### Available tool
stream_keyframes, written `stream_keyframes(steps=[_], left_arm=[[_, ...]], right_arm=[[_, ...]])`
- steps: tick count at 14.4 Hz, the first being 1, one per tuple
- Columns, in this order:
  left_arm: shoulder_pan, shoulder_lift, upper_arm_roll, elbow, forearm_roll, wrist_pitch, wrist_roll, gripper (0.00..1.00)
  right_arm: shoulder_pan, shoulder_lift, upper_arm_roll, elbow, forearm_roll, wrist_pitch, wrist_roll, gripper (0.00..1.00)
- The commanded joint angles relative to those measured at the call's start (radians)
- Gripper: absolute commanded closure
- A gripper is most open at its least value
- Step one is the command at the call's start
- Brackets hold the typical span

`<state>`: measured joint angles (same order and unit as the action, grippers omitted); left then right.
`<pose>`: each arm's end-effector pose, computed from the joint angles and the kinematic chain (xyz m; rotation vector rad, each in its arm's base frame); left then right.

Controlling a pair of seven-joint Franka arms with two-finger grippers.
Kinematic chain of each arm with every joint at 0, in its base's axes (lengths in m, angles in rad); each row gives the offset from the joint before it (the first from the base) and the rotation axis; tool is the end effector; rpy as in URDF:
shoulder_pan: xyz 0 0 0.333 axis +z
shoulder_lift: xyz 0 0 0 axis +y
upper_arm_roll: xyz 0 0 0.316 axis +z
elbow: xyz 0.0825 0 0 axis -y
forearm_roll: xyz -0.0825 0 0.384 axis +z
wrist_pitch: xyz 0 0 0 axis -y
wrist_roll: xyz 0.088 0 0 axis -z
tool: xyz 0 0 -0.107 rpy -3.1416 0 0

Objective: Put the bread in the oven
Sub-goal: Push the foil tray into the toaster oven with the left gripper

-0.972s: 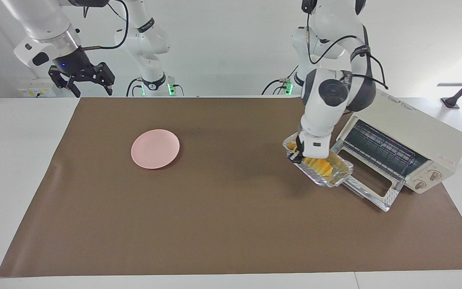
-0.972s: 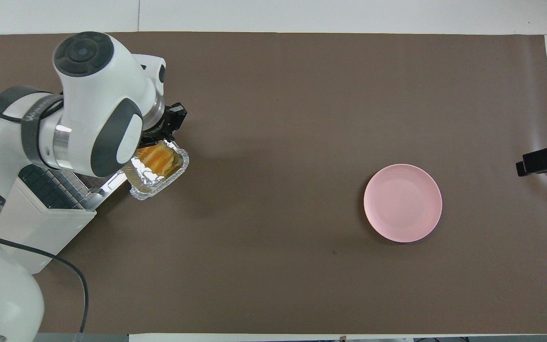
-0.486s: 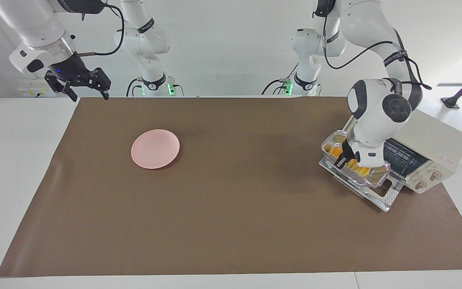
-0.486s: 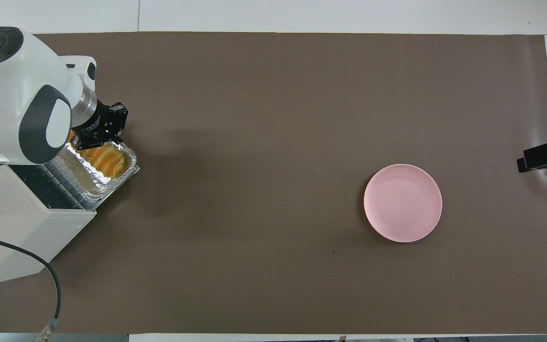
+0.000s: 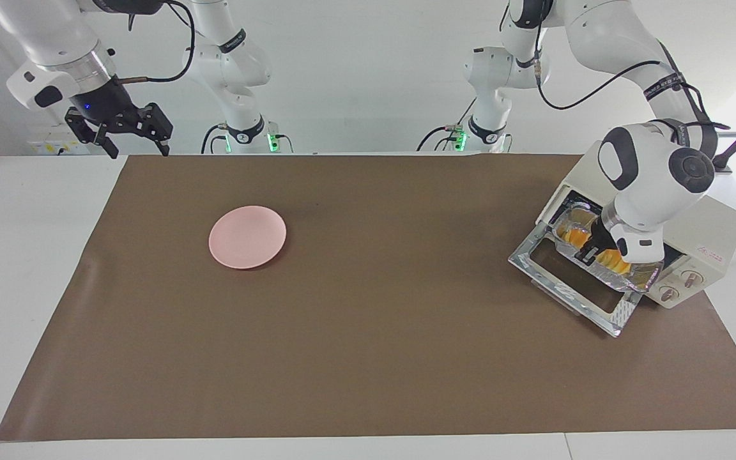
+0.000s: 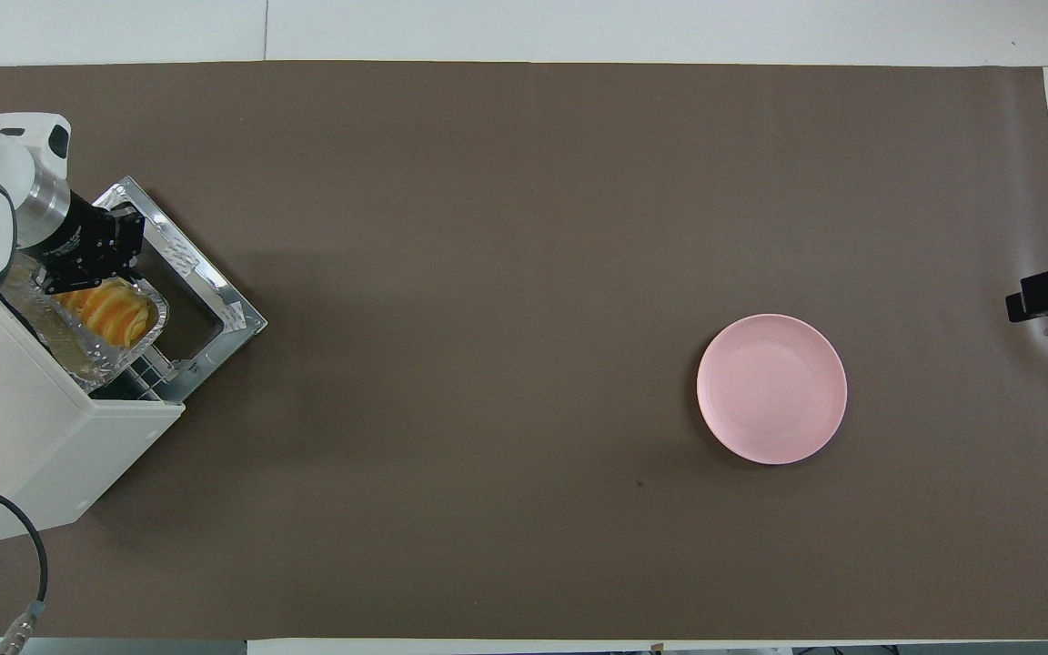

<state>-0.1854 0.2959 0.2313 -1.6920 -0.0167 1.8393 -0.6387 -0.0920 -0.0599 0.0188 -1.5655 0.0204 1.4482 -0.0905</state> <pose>0.6260 0.0157 0.4166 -2.8687 -1.0231 0.1822 0.5218 -0.0355 0.6489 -3.1164 -0.0298 0.0867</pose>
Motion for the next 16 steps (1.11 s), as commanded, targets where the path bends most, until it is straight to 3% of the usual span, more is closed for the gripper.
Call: stream_keyframes(steps=[1,16], left_arm=[[0.046,-0.041,-0.007,-0.052,0.021,-0.002,0.071,1.00],[0.046,-0.077,-0.009,-0.113,0.023,-0.045,0.128,1.00]], right_arm=[[-0.005,-0.018,0.004,-0.011,0.007,-0.009,0.000,0.00],[-0.002,-0.020,0.006,-0.015,0.007,-0.017,0.002,0.00]])
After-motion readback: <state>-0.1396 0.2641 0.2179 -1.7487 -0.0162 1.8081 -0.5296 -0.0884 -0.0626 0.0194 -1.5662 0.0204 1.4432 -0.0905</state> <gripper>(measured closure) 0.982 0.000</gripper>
